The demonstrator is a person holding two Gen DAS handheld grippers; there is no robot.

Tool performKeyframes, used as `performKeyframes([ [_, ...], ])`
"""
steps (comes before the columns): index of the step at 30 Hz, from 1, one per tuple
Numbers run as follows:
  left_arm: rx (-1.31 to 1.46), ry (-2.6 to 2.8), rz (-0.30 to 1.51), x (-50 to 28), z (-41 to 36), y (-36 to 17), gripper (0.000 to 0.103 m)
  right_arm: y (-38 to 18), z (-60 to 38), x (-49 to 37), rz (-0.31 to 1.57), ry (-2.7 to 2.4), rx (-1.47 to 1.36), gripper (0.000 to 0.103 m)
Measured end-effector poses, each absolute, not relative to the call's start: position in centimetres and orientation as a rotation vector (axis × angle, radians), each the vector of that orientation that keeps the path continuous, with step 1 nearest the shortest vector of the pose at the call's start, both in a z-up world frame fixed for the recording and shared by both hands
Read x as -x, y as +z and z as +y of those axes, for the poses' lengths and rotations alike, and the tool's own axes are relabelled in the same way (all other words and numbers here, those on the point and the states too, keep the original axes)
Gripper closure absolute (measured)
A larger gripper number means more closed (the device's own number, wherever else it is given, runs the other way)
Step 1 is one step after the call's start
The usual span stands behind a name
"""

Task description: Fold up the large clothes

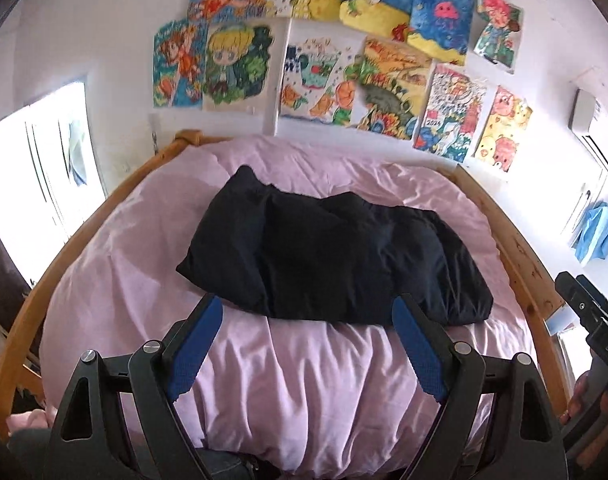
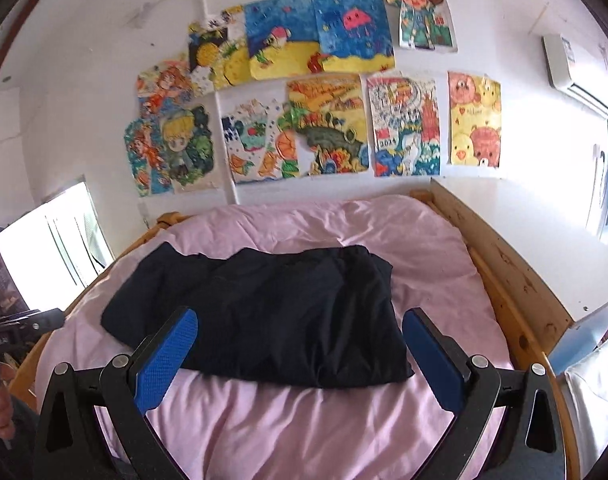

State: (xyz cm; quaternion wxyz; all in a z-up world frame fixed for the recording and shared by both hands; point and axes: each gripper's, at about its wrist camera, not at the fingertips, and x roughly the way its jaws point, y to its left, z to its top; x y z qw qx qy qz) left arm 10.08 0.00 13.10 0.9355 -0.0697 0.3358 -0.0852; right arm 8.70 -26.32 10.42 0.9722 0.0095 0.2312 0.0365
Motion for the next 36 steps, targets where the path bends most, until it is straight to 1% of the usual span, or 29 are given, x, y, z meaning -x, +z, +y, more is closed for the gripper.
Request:
performKeyframes([
  [6, 0.106, -0.181, 0.607, -6.3, -0.8, 13.5, 0.02, 11.2, -24.6, -4.6, 0.395, 0.094, 0.018, 0.0],
  [14, 0.055, -0.153, 0.533, -3.4, -0.7, 12.7, 0.018, 10.4, -23.2, -0.8, 0.345, 0.102, 0.034, 0.0],
  [29, 0.074, -0.137, 0.487, -1.3, -0.1, 10.0, 0.018, 8.3, -24.0, 1.8, 0.302, 0.051, 0.036, 0.0],
  [36, 0.01, -0.11, 0.464, 0.2, -1.0, 8.0, 0.018, 6.6, -23.8, 2.4, 0.329, 0.044, 0.042, 0.0],
])
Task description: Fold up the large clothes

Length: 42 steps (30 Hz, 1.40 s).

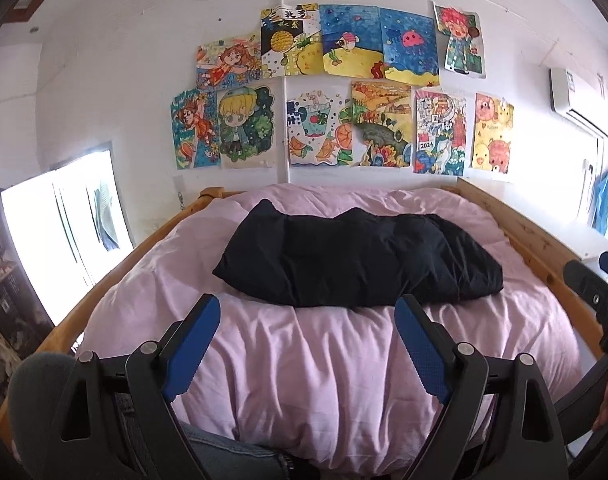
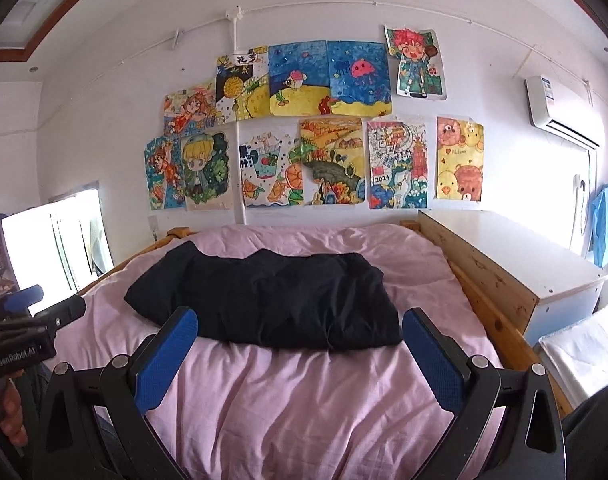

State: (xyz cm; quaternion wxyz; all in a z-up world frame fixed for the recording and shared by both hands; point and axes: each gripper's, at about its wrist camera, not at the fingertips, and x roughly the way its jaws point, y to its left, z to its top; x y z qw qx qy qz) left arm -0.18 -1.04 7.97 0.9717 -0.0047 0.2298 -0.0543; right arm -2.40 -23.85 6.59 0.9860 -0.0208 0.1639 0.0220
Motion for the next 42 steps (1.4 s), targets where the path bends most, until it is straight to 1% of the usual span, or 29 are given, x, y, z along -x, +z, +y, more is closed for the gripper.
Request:
performKeyframes([
  [10, 0.039, -0.068, 0.489, -1.3, -2.0, 5.9, 0.018, 3.9, -24.2, 2.4, 0.352, 0.009, 0.042, 0.0],
  [15, -0.021, -0.063, 0.514, -2.2, -3.1, 4.4, 0.018, 2.9, -24.4, 1.8, 0.375, 0.005, 0.062, 0.0],
  [23, 0.028, 0.002, 0.602, -3.4, -1.3, 2.4, 0.018, 1.6, -24.7, 0.7, 0.397, 0.006, 0.095, 0.0],
  [30, -0.003, 0.006, 0.616, -3.4, -2.0, 2.2, 0.018, 1.1, -25.3, -0.3, 0.426, 0.015, 0.069, 0.0],
  [42, -0.028, -0.017, 0.588, -3.1, -2.2, 2.1, 0.018, 0.9, -26.2, -0.6, 0.434, 0.007, 0.053, 0.0],
])
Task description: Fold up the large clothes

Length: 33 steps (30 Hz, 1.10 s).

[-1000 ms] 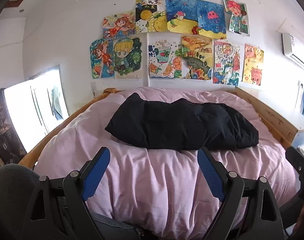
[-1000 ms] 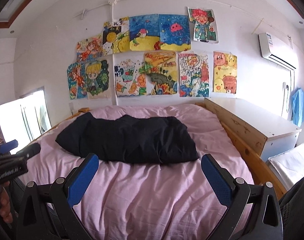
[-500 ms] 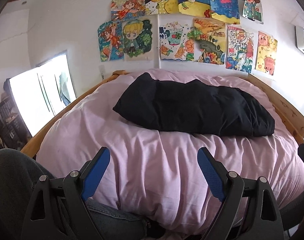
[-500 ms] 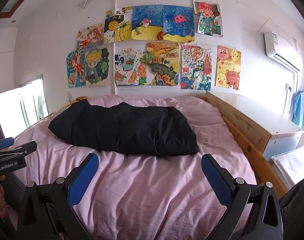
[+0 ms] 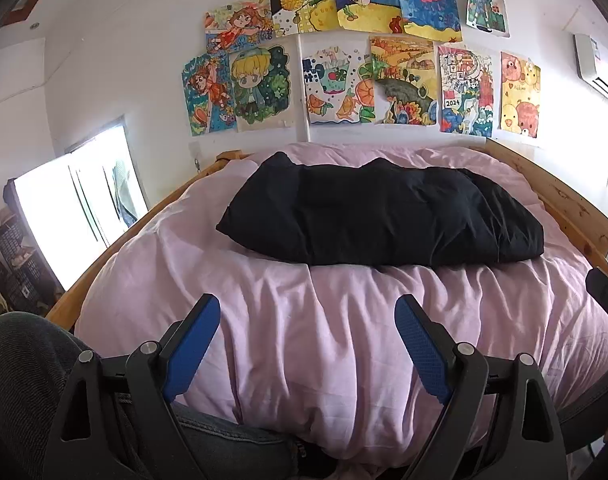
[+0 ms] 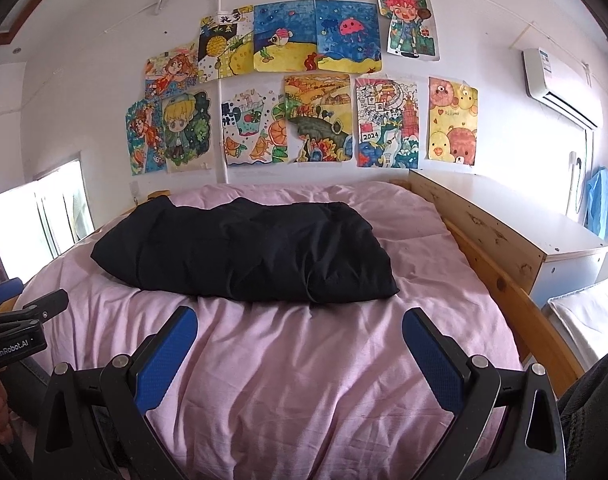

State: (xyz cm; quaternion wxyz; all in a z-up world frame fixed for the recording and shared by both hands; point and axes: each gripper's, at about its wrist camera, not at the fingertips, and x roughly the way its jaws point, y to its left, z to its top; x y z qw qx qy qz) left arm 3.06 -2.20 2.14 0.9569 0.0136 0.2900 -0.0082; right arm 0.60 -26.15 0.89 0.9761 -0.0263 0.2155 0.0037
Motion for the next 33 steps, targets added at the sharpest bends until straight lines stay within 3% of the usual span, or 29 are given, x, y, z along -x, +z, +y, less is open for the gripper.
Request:
performKeyframes([
  [33, -0.054, -0.028, 0.549, -2.62, -2.77, 2.57, 0.018, 0.48, -26.32, -0.77, 0.437, 0.003, 0.051, 0.0],
])
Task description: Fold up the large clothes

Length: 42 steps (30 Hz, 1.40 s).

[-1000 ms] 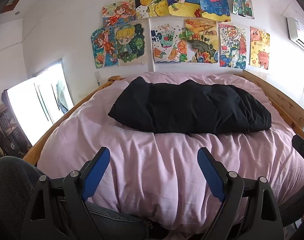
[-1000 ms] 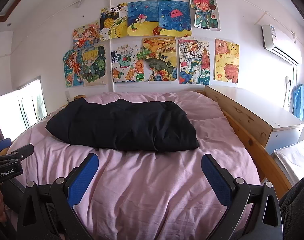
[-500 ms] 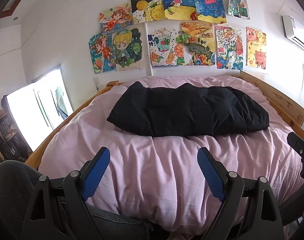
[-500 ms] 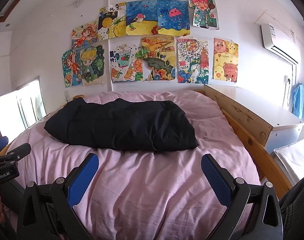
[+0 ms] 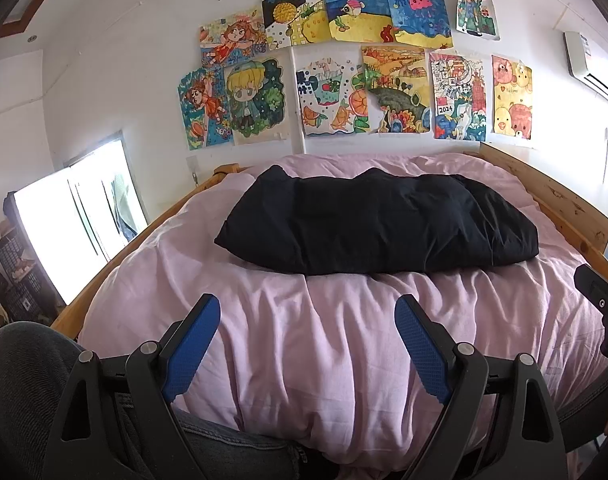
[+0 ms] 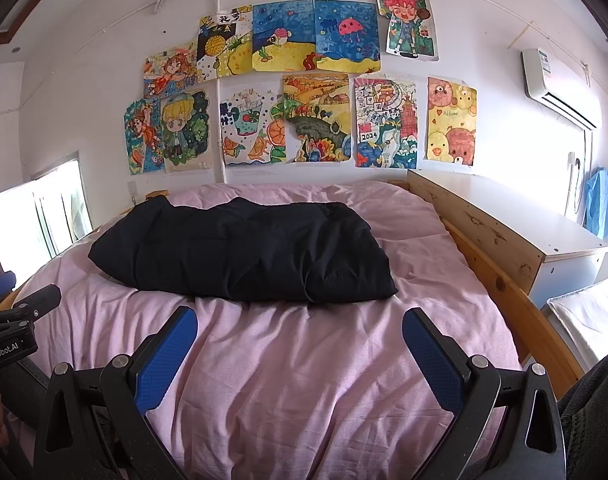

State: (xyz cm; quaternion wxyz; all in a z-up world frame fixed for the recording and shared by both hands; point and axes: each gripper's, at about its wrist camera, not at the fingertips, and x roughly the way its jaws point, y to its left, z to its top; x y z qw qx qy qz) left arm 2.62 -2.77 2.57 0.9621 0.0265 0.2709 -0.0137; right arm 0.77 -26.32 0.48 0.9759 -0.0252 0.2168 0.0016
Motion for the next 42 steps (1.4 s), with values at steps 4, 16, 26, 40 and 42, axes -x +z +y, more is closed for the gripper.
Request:
performKeyframes([
  [4, -0.052, -0.028, 0.548, -2.54, -2.74, 2.56, 0.018, 0.52, -26.33, -0.75, 0.437, 0.003, 0.05, 0.0],
  [16, -0.057, -0.017, 0.538, -2.35, -2.75, 2.79, 0.018, 0.48, -26.46, -0.77, 0.436, 0.002, 0.051, 0.0],
  [26, -0.054, -0.018, 0.535, -2.28, -2.6, 2.81, 0.018, 0.47, -26.78, -0.82, 0.437, 0.009, 0.053, 0.0],
  [40, -0.057, -0.016, 0.531, -2.32, -2.45, 2.86, 0.018, 0.42, -26.6, -0.78, 0.436, 0.008, 0.052, 0.0],
  [42, -0.056, -0.014, 0.531, -2.23, -2.55, 2.83, 0.018, 0.41, -26.54, -0.77, 0.435, 0.007, 0.052, 0.0],
])
